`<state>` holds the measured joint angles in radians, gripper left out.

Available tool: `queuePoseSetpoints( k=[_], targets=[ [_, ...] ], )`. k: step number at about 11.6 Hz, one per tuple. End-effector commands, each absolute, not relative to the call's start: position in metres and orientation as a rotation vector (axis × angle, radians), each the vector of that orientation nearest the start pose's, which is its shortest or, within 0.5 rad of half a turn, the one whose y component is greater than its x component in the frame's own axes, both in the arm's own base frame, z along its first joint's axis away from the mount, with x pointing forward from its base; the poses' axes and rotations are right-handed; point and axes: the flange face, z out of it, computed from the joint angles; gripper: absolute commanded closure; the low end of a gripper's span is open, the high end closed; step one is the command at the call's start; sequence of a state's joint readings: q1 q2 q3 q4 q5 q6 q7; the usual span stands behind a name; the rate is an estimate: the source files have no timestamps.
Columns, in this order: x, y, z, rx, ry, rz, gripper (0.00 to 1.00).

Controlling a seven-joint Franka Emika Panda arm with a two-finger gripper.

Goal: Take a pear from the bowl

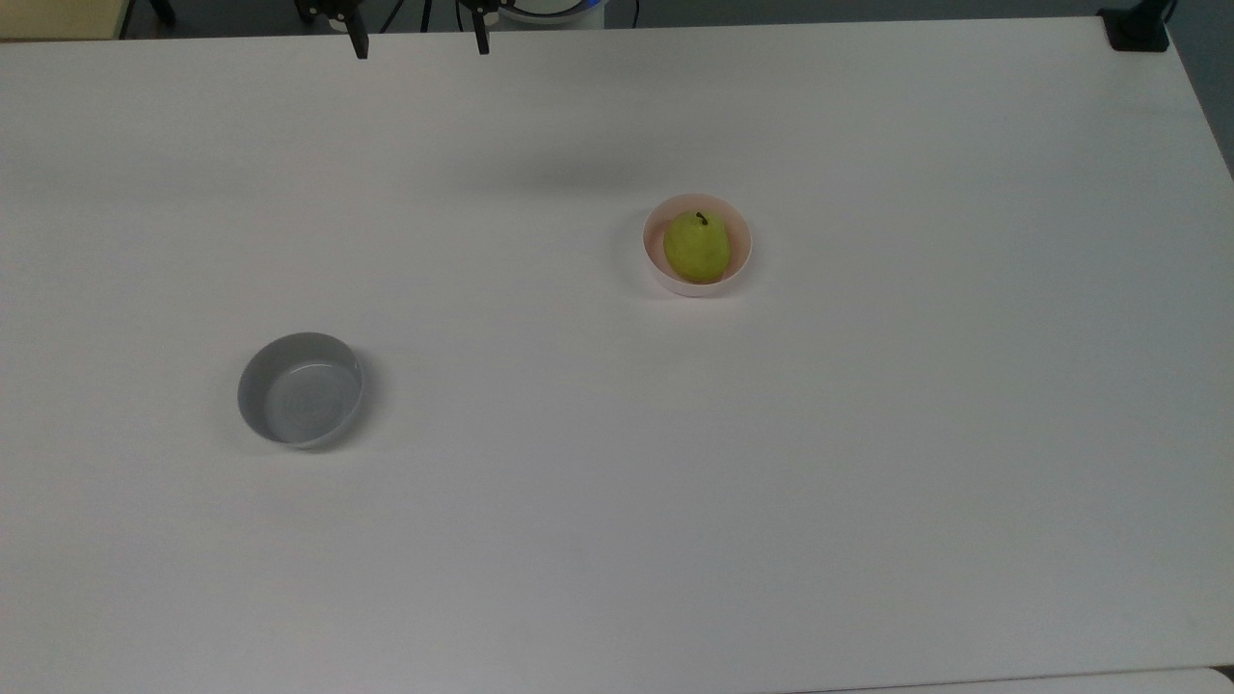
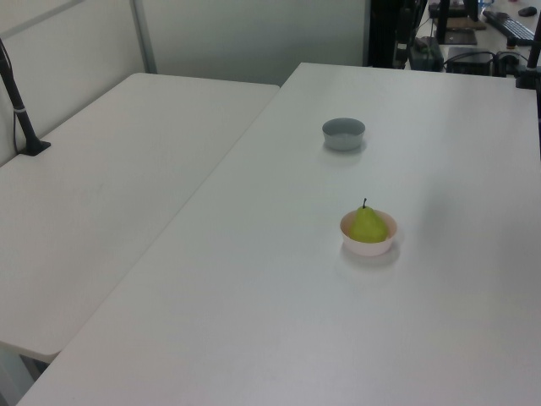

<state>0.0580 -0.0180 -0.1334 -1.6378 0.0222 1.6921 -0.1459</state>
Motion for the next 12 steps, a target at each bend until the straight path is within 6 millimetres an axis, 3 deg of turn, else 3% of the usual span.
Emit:
queuePoseSetpoints(
  k=[1,6,9,10,12],
  targets=[
    [0.558,-0.034,0.613,-3.105,-0.142,-0.120,0.00],
    [0.554,-0.037,0.611,-3.108,-0.237,-0.083,0.00],
    [0.544,-0.035,0.601,-2.994,-0.808,0.044,0.00],
    [0.543,-0.030,0.594,-2.971,-0.872,0.064,0.00],
    [0.541,0.007,0.573,-2.954,-0.896,0.125,0.00]
  ],
)
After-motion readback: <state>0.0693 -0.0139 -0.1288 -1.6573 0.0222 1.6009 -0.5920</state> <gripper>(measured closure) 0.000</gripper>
